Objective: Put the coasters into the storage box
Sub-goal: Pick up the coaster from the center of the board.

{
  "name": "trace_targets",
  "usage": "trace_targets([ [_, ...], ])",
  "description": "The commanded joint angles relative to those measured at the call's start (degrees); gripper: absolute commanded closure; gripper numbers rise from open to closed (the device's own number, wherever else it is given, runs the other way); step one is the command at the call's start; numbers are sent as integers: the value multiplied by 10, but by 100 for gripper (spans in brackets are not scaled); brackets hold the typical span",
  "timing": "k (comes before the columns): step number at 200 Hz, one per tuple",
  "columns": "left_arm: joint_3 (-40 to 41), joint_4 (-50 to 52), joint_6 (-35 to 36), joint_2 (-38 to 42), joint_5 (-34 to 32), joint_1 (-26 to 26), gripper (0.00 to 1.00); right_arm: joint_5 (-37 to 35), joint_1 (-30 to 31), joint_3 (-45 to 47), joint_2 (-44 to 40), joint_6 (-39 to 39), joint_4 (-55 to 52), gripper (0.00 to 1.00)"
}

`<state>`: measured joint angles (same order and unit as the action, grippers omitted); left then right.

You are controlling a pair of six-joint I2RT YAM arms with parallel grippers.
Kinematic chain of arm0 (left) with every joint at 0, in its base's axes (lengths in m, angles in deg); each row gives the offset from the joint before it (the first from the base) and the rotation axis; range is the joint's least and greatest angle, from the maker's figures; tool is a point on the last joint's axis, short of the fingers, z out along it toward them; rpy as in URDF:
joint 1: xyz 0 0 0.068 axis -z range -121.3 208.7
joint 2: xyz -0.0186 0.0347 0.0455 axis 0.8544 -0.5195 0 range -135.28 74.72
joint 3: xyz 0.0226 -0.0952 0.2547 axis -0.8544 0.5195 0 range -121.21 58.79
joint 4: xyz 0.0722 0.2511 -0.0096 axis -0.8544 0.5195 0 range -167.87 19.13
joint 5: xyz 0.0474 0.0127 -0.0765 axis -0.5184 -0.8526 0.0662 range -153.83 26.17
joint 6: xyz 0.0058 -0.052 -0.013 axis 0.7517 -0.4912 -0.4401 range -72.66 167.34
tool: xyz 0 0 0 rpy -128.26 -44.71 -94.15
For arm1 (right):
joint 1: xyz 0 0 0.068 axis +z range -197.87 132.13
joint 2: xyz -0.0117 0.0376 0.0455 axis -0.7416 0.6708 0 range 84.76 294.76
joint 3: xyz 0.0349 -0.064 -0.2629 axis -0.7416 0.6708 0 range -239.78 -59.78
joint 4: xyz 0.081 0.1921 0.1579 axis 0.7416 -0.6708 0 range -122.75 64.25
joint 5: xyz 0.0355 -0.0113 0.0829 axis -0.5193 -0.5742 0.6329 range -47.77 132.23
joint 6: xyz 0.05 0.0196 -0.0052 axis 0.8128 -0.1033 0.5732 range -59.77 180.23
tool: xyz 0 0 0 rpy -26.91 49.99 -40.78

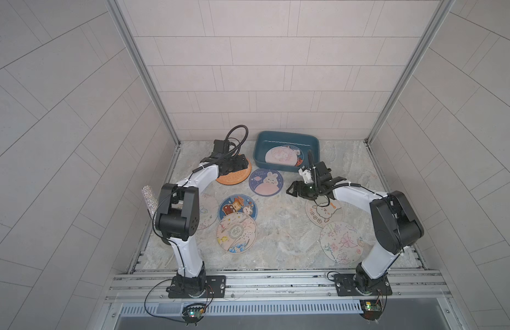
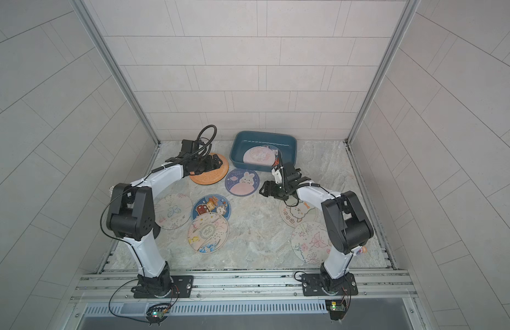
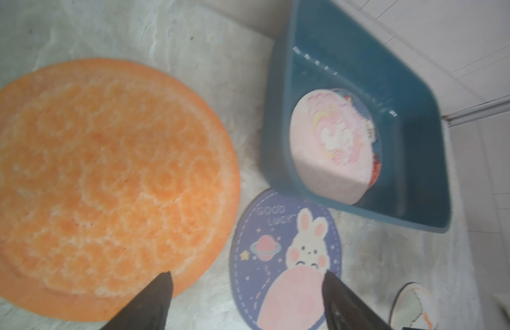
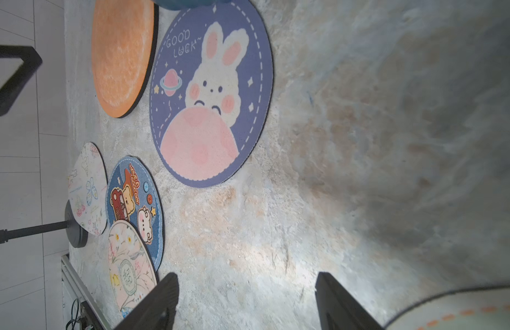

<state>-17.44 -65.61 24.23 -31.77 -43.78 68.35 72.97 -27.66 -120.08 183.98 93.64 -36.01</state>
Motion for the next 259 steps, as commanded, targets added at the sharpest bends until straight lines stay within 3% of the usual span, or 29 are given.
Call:
trace_targets([
  [1,18,-26,17,-6,6,7,20,-15,15,-30,21,-9,9,23],
  [75,-30,16,15,-93,34,8,41,-51,39,-104,98,-10,-1,26],
  [259,-114,126,41,-190,-9,63,42,-132,59,-158,162,-9,-49,29],
])
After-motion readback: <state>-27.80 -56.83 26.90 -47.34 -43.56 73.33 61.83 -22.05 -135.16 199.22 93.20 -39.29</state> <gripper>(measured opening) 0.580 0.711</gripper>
